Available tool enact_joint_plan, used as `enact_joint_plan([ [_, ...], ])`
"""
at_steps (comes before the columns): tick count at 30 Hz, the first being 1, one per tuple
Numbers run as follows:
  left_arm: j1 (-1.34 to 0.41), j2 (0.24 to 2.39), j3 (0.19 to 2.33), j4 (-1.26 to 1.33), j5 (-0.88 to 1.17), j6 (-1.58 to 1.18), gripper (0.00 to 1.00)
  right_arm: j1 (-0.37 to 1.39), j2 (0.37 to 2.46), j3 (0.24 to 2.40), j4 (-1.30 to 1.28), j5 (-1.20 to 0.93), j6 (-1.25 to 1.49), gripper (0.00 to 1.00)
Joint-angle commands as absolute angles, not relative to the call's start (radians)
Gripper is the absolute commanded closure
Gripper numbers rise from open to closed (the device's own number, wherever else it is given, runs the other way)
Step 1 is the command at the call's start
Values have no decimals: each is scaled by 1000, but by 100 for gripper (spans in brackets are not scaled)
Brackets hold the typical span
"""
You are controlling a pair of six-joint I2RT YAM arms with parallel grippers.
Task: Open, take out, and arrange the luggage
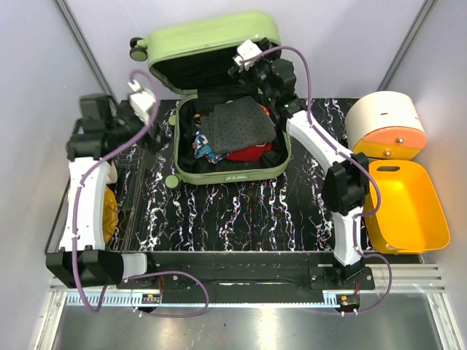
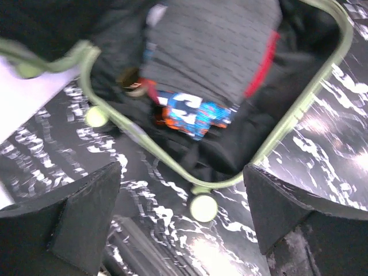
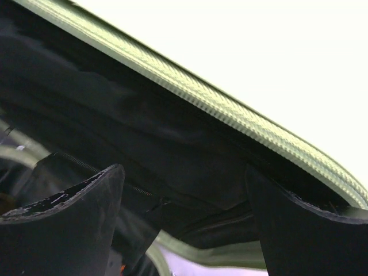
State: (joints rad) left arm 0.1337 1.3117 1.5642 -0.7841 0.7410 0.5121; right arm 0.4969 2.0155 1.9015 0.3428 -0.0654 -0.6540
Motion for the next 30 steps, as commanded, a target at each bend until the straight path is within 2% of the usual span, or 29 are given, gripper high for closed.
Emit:
enact_joint_plan([
  [1, -42, 1267, 1376, -853, 746, 725, 8, 457, 2135, 2159, 362, -5, -644, 5],
  [7, -248, 1402, 1327, -844, 634, 831, 4, 437, 2279, 2428, 264, -6, -649, 4],
  [11, -301, 1512, 1301, -857, 560, 923, 4, 434, 2336, 2529, 233, -11, -672, 3],
  [15, -282, 1580, 1238, -859, 447, 991, 12, 433, 2347, 2553, 229, -31, -695, 2],
  [18, -232, 1583, 1192, -848, 430, 997, 25, 430, 2345, 2553, 230, -37, -703, 2],
  [19, -219, 1577, 1180, -844, 417, 997, 34, 428, 2348, 2553, 233, -40, -704, 1],
  [22, -166, 1562, 1128, -836, 370, 1011, 50, 422, 2364, 2572, 238, -37, -706, 1],
  [23, -147, 1559, 1111, -839, 365, 1022, 58, 417, 2370, 2577, 238, -37, -704, 0],
  [30, 66, 1519, 1066, -893, 367, 1066, 96, 405, 2368, 2557, 259, -41, -693, 0],
])
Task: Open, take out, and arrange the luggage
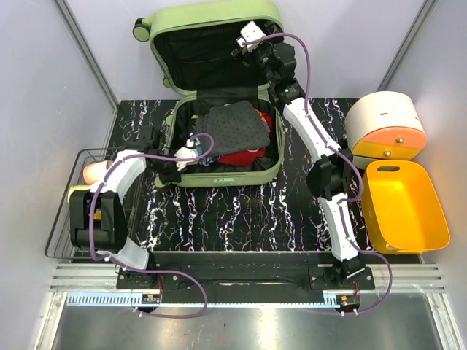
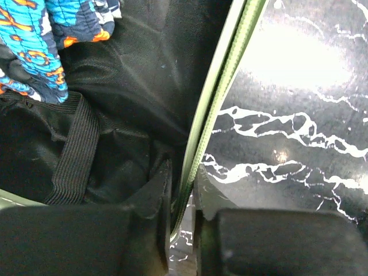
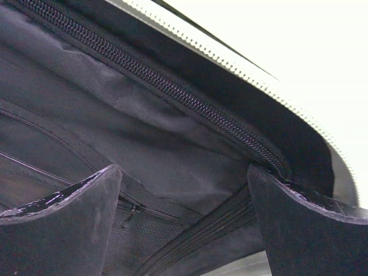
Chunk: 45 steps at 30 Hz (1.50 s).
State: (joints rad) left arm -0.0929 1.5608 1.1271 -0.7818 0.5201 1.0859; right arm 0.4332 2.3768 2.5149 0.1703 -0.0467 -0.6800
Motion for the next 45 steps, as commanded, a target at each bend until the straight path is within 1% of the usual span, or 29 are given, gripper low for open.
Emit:
enact_joint_plan([
  [1, 81, 1510, 1055, -899, 364, 1069, 99, 405, 2365, 2551, 262, -46, -690, 0],
  [9, 245, 1421, 948, -862, 336, 1062, 100, 405, 2345, 2471, 279, -120, -650, 0],
  [14, 261, 1375, 898, -877, 342, 1181, 100, 408, 2381, 2539, 253, -115, -634, 0],
  [19, 262, 1333, 873, -879, 318, 1259, 100, 408, 2350, 2491, 258, -103, -630, 0],
  [20, 261, 1330, 873, -879, 305, 1269, 90, 410, 2327, 2455, 256, -104, -620, 0],
  [21, 261, 1324, 879, -880, 301, 1269, 83, 408, 2312, 2433, 258, -106, -617, 0],
  [22, 261, 1322, 887, -887, 298, 1269, 79, 410, 2297, 2409, 256, -112, -611, 0],
  [23, 261, 1318, 908, -900, 301, 1276, 70, 408, 2258, 2354, 255, -118, -601, 0],
  [24, 261, 1309, 919, -923, 308, 1278, 65, 408, 2235, 2321, 255, -132, -595, 0],
  [26, 261, 1289, 951, -948, 337, 1288, 52, 408, 2157, 2211, 252, -147, -583, 0],
  [27, 261, 1264, 962, -972, 353, 1290, 36, 408, 2128, 2171, 253, -155, -578, 0],
  [29, 261, 1235, 1001, -988, 391, 1276, 23, 410, 2032, 2050, 232, -187, -569, 0],
  [30, 261, 1214, 1017, -1014, 403, 1270, 1, 408, 1998, 2010, 224, -193, -566, 0],
  [35, 256, 1180, 1184, -1095, 524, 1194, 1, 408, 1745, 1728, 126, -247, -531, 0],
  [36, 255, 1177, 1209, -1109, 540, 1177, 1, 410, 1708, 1700, 97, -253, -523, 0],
  [40, 197, 1155, 1301, -1120, 555, 1068, 1, 406, 1536, 1585, -162, -239, -483, 0],
  [42, 138, 1137, 1310, -1103, 540, 1016, 1, 396, 1439, 1536, -260, -216, -460, 0],
  [43, 118, 1129, 1313, -1094, 532, 987, 1, 388, 1410, 1525, -373, -210, -443, 0],
  [45, 51, 1112, 1309, -1071, 508, 916, 1, 353, 1333, 1497, -487, -183, -417, 0],
])
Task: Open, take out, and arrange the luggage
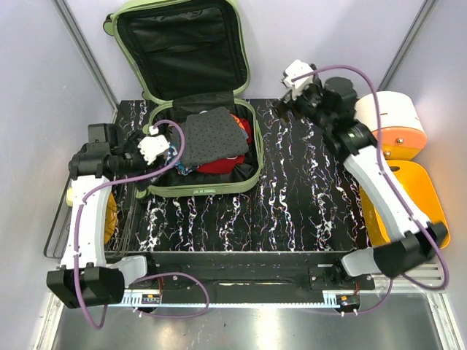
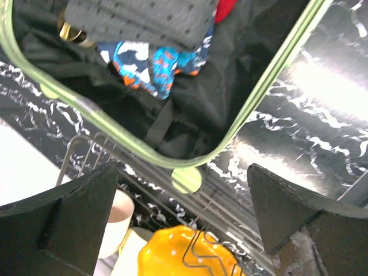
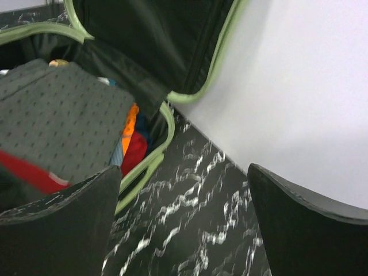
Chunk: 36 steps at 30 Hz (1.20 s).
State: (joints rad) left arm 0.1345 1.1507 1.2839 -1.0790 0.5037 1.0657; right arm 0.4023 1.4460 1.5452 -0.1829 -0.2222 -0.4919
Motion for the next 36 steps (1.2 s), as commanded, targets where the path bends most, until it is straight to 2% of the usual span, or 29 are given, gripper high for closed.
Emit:
enact_joint_plan([
  [1, 28, 1108, 1299, -1054, 497, 854, 1, 335, 1313, 1493, -606, -180, -396, 0],
  [6, -109, 1104, 1285, -997, 463, 736, 1, 212, 1243, 1471, -954, -91, -339, 0],
  [9, -149, 1104, 1270, -960, 472, 684, 1, 85, 1220, 1427, -1148, -55, -365, 0],
  [12, -175, 1112, 1258, -937, 488, 652, 1, -87, 1194, 1376, -1225, -64, -434, 0],
  [20, -212, 1106, 1252, -920, 474, 638, 1, -371, 1198, 1247, -1209, -48, -609, 0],
  [26, -213, 1078, 1218, -905, 465, 644, 1, -443, 1340, 1213, -1131, -100, -607, 2],
  [29, -215, 1072, 1218, -904, 462, 644, 1, -451, 1399, 1207, -1127, -118, -604, 13],
  [30, -215, 1072, 1219, -904, 459, 647, 1, -451, 1402, 1207, -1143, -138, -607, 26],
  [35, -215, 1071, 1226, -904, 465, 647, 1, -449, 1301, 1157, -1248, -251, -679, 58],
  [36, -215, 1072, 1230, -904, 468, 644, 1, -449, 1277, 1117, -1259, -262, -711, 68],
])
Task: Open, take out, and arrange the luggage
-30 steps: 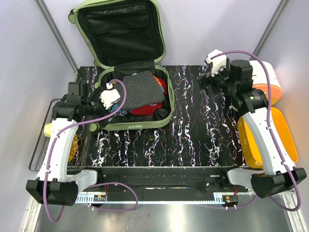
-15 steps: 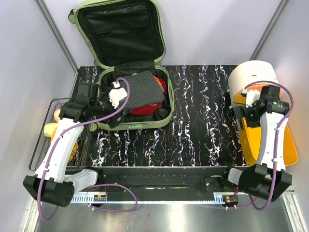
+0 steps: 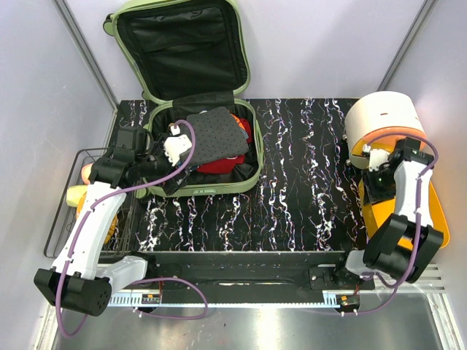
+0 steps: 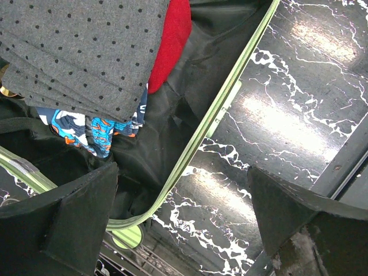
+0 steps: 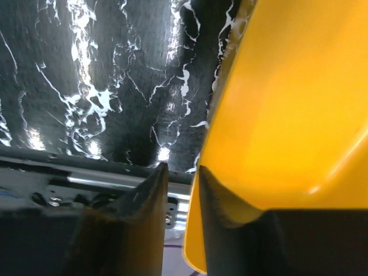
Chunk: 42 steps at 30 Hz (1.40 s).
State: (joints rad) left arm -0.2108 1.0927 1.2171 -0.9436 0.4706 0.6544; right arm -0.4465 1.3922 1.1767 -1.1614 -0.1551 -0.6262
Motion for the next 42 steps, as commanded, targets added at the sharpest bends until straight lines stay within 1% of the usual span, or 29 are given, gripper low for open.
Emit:
enact_joint_plan([
  [1, -215, 1075, 1232, -904, 475, 643, 1, -451, 1231, 1095, -1269, -274, -735, 85],
  [2, -215, 1078, 1235, -905, 477, 641, 1, -451, 1204, 1074, -1273, -294, -751, 94],
  [3, -215, 1078, 1238, -904, 480, 638, 1, -449, 1180, 1039, -1284, -313, -802, 100],
  [5, -216, 1085, 1241, -904, 483, 638, 1, -449, 1122, 1011, -1311, -354, -833, 100],
  [8, -215, 1091, 1249, -904, 483, 640, 1, -442, 1089, 994, -1371, -396, -893, 100],
  [10, -215, 1095, 1255, -904, 488, 632, 1, -439, 1062, 997, -1413, -434, -983, 100],
  [12, -215, 1101, 1259, -904, 497, 623, 1, -420, 1025, 1000, -1465, -491, -1081, 100],
  [14, -215, 1120, 1267, -902, 505, 611, 1, -371, 1005, 1000, -1477, -509, -1115, 100],
  [15, -216, 1126, 1272, -899, 509, 592, 1, -306, 994, 1003, -1468, -511, -1133, 100],
  [19, -218, 1182, 1308, -867, 480, 505, 1, -158, 997, 1015, -1408, -540, -1172, 100],
  [21, -216, 1215, 1353, -865, 451, 450, 1, -100, 1044, 1037, -1379, -545, -1184, 100],
  [22, -218, 1248, 1371, -865, 427, 437, 1, -39, 1064, 1046, -1374, -542, -1186, 100],
  [24, -218, 1291, 1416, -865, 407, 420, 1, -6, 1112, 1075, -1371, -552, -1190, 100],
  [25, -216, 1304, 1430, -864, 408, 420, 1, 73, 1123, 1083, -1370, -558, -1190, 100],
  [26, -218, 1315, 1451, -862, 410, 420, 1, 101, 1130, 1086, -1361, -566, -1187, 100],
  [28, -216, 1348, 1474, -857, 416, 414, 1, 171, 1131, 1080, -1353, -571, -1164, 100],
  [29, -218, 1361, 1494, -859, 419, 410, 1, 254, 1128, 1072, -1330, -571, -1151, 100],
  [31, -218, 1388, 1511, -857, 420, 396, 1, 329, 1112, 1046, -1296, -572, -1077, 100],
  [32, -218, 1397, 1520, -859, 420, 393, 1, 407, 1112, 1040, -1272, -577, -1056, 100],
  [34, -218, 1416, 1523, -859, 411, 380, 1, 478, 1115, 1025, -1258, -589, -1006, 100],
  [35, -218, 1420, 1520, -859, 407, 376, 1, 545, 1118, 1017, -1241, -583, -1000, 100],
  [38, -216, 1442, 1523, -861, 388, 371, 1, 630, 1112, 997, -1194, -551, -985, 100],
  [39, -218, 1450, 1525, -859, 385, 368, 1, 656, 1115, 996, -1169, -536, -938, 96],
  [41, -218, 1448, 1531, -859, 385, 365, 1, 657, 1129, 1017, -1122, -486, -820, 81],
  [42, -218, 1445, 1529, -859, 388, 361, 1, 657, 1143, 1046, -1100, -459, -755, 59],
])
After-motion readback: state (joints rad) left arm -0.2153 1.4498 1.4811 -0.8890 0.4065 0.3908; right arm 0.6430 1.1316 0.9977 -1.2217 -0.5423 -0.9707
